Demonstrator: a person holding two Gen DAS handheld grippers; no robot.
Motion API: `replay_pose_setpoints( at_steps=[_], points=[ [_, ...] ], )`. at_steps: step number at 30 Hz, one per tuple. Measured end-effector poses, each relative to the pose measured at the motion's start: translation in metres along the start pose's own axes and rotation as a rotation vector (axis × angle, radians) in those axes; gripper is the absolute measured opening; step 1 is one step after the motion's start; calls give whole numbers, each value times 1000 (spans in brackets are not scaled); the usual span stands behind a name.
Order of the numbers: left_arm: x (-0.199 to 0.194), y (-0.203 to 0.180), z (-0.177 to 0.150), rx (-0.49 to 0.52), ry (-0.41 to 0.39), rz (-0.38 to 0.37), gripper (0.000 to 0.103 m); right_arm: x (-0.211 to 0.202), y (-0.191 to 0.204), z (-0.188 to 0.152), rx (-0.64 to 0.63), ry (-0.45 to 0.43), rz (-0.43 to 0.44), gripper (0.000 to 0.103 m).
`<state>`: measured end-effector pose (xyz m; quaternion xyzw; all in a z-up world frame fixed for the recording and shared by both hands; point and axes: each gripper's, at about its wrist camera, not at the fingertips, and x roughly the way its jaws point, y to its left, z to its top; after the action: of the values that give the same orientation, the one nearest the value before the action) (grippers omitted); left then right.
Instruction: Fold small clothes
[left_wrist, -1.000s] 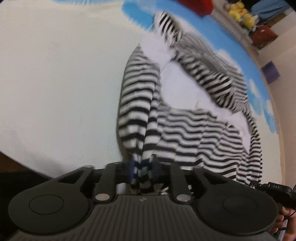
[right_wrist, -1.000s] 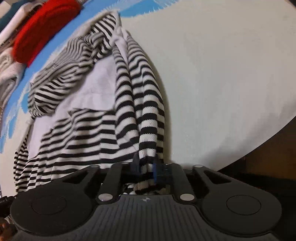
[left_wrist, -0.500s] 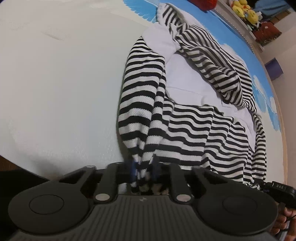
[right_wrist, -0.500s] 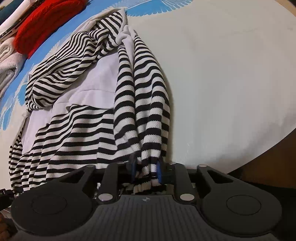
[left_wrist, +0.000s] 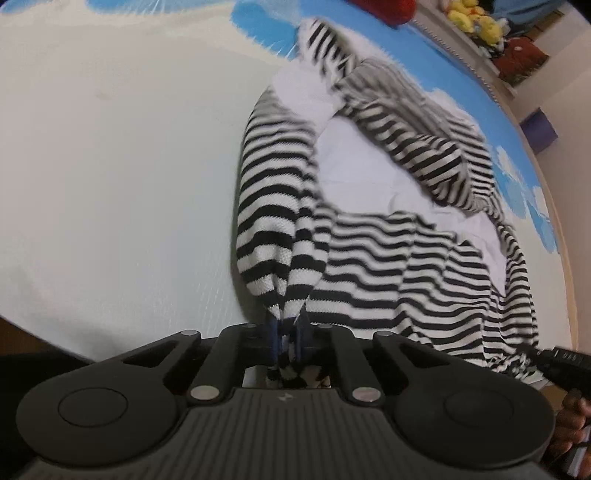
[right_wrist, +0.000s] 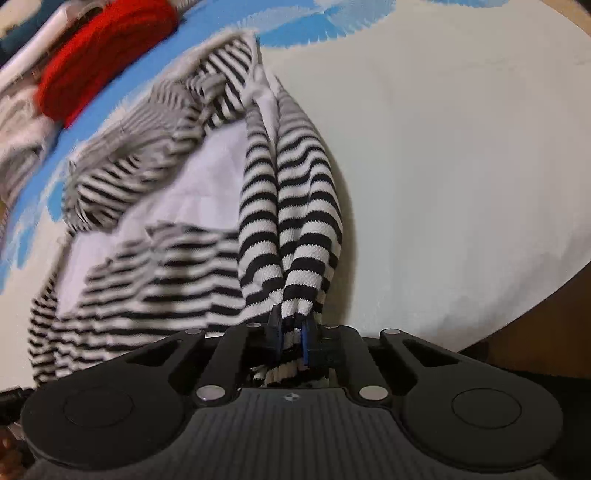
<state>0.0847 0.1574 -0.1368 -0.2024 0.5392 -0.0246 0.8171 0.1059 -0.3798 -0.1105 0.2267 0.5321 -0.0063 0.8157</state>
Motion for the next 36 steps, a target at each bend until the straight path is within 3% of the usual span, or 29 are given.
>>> replay_pose_setpoints(
  at_steps=[6, 12, 15, 18, 22, 25, 28, 30, 32, 33, 34, 36],
  points=[
    [-67, -30, 19, 143, -139, -63, 8, -63, 6, 19, -20, -148, 126, 7],
    [-154, -44, 15, 218, -176, -142, 8, -154, 2, 16, -42, -244, 272, 5],
    [-191, -38, 9, 199, -185, -219, 8, -207, 1, 1, -74, -307, 351, 4],
    [-190, -30, 17, 136, -158, -258, 8, -232, -2, -1, -87, -335, 396, 4],
    [-135, -21, 56, 57, -84, -219, 8, -194, 5, 30, -67, -302, 380, 4],
    [-83, -14, 104, -10, -36, -198, 8, -142, 12, 75, -2, -237, 381, 4],
    [-26, -2, 157, -113, 29, -231, 12, -85, 22, 129, 57, -197, 319, 4],
    [6, 10, 185, -199, 60, -229, 18, -48, 26, 164, 92, -183, 261, 5],
    [26, 24, 198, -289, 58, -271, 34, -19, 30, 181, 84, -177, 236, 9],
    [31, 31, 198, -327, 49, -291, 45, -8, 30, 185, 79, -183, 210, 10],
    [35, 40, 195, -363, 38, -298, 50, 1, 29, 184, 78, -195, 189, 12],
    [27, 45, 193, -379, 5, -234, 51, 17, 24, 174, 80, -180, 171, 15]
  ],
)
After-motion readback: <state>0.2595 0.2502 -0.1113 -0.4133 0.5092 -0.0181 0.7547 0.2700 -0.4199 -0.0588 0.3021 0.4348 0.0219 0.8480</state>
